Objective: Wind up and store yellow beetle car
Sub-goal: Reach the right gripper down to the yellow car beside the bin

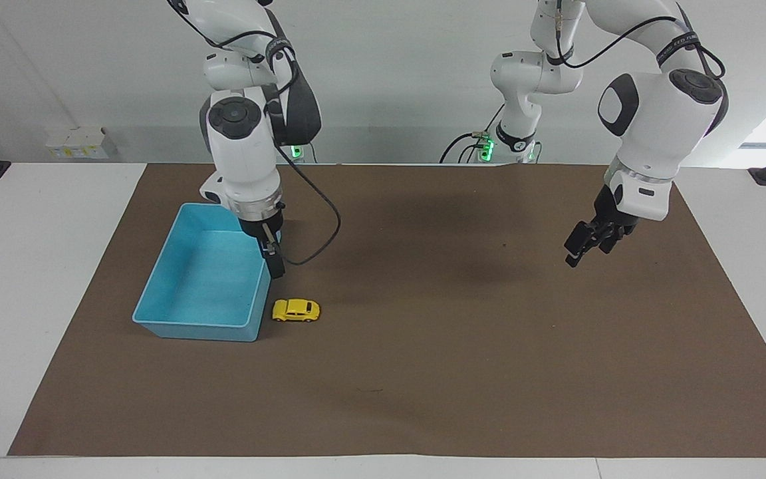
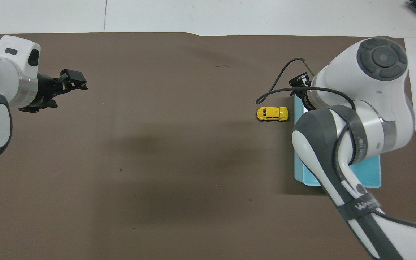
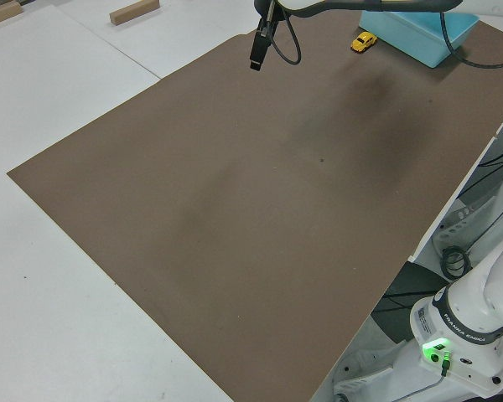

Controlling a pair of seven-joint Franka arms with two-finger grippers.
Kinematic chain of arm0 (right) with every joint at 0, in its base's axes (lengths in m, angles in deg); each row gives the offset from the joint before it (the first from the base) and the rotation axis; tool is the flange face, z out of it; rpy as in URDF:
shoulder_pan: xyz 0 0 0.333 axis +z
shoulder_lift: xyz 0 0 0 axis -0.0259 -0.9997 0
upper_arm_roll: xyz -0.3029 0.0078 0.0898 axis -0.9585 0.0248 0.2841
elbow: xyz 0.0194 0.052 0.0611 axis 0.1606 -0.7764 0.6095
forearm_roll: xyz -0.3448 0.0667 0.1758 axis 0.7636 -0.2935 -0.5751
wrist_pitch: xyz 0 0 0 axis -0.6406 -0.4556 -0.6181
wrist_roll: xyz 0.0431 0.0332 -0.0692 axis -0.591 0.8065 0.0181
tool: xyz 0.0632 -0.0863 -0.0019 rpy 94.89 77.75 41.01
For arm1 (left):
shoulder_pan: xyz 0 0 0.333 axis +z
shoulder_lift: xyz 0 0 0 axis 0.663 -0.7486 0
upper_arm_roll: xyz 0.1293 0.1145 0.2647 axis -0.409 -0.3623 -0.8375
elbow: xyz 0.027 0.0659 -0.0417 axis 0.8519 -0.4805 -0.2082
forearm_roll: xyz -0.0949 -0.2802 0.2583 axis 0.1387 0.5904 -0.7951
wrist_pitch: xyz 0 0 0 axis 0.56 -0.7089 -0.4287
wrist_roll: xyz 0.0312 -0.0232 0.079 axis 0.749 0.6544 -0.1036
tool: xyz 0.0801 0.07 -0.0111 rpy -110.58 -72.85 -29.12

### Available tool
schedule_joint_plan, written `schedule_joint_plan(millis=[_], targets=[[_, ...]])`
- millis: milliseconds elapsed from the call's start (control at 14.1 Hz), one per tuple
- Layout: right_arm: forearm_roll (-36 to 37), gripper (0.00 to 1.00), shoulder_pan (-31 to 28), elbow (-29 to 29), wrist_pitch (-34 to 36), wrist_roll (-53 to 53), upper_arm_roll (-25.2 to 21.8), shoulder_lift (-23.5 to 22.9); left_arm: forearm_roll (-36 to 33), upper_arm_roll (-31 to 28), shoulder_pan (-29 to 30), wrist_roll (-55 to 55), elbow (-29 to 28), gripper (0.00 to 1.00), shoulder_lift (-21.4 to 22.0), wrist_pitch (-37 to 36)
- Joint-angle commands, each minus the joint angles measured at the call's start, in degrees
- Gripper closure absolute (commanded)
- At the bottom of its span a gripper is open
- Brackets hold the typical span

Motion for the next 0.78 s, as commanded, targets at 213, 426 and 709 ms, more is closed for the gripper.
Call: schedule_joint_plan(millis=[213, 426, 709], targets=[[4.5, 0.0, 0.7, -0.1, -4.1, -16.3, 0.3, -4.7, -0.8, 0.3, 3.8, 22.8, 0.2, 0.0, 2.1, -6.5], [8.8, 0.0, 2.6, -0.2, -7.0, -23.0, 0.3, -8.2, -0.9, 0.2, 4.2, 24.4, 0.9, 0.0, 4.2, -8.5], [11.5, 0.0, 2.9, -0.2, -10.6, -25.6, 0.2, -12.1, -3.9, 0.5, 3.7, 24.4, 9.4, 0.0, 4.8, -18.5]])
